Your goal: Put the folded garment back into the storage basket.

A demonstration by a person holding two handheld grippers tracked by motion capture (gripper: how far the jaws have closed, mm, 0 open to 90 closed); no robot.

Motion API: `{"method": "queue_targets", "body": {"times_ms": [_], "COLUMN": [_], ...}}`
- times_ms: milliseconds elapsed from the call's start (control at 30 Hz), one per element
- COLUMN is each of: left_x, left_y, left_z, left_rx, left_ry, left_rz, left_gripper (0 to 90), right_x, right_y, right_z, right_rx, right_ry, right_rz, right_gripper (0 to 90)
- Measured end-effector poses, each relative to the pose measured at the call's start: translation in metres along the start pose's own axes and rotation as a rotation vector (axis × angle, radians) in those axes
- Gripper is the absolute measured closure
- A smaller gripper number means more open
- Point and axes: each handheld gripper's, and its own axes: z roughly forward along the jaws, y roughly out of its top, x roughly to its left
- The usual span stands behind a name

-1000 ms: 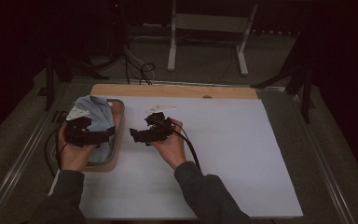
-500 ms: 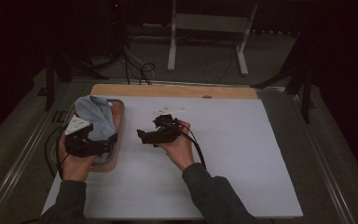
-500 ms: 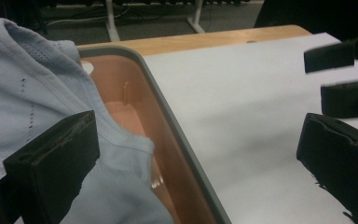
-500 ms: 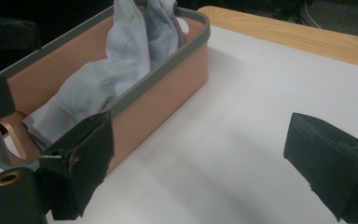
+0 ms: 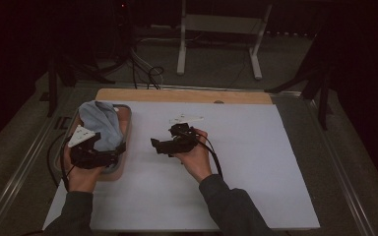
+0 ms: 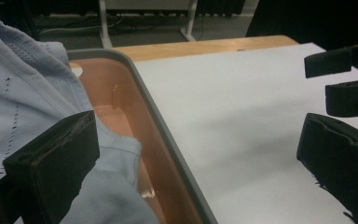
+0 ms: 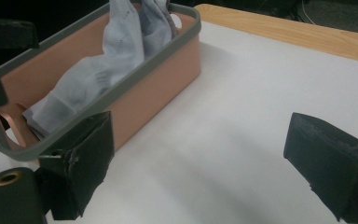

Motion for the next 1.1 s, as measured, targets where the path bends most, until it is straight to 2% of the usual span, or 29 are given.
{"method": "queue_targets", "body": {"times_ms": [200, 433, 733, 1033, 1100], "left_x": [0.001, -0.001, 0.001, 0.001, -0.001], "left_y": [-0.003, -0.004, -0.004, -0.005, -0.004], "left_z": [-0.003, -0.004, -0.007, -0.009, -0.01], "left_rx": [-0.017, -0.023, -0.041, -0.053, -0.055], "left_ry": [0.0, -0.013, -0.015, -0.022, -0.019], "left_rz": [-0.005, 0.011, 0.009, -0.004, 0.004], "left_gripper": [0.4, 0.4, 0.3, 0.4, 0.3], "right_x": [-0.007, -0.017, -0.03, -0.044, -0.047], "right_y": [-0.005, -0.009, -0.013, -0.026, -0.029], "right_z": [-0.013, -0.027, -0.051, -0.075, -0.081], "right_rx": [-0.02, -0.039, -0.078, -0.101, -0.104], "right_ry": [0.001, -0.016, -0.035, -0.047, -0.037], "right_rz": [0.004, 0.004, 0.007, 0.006, 0.006], "right_gripper": [8.8, 8.8, 8.7, 8.7, 8.7]}}
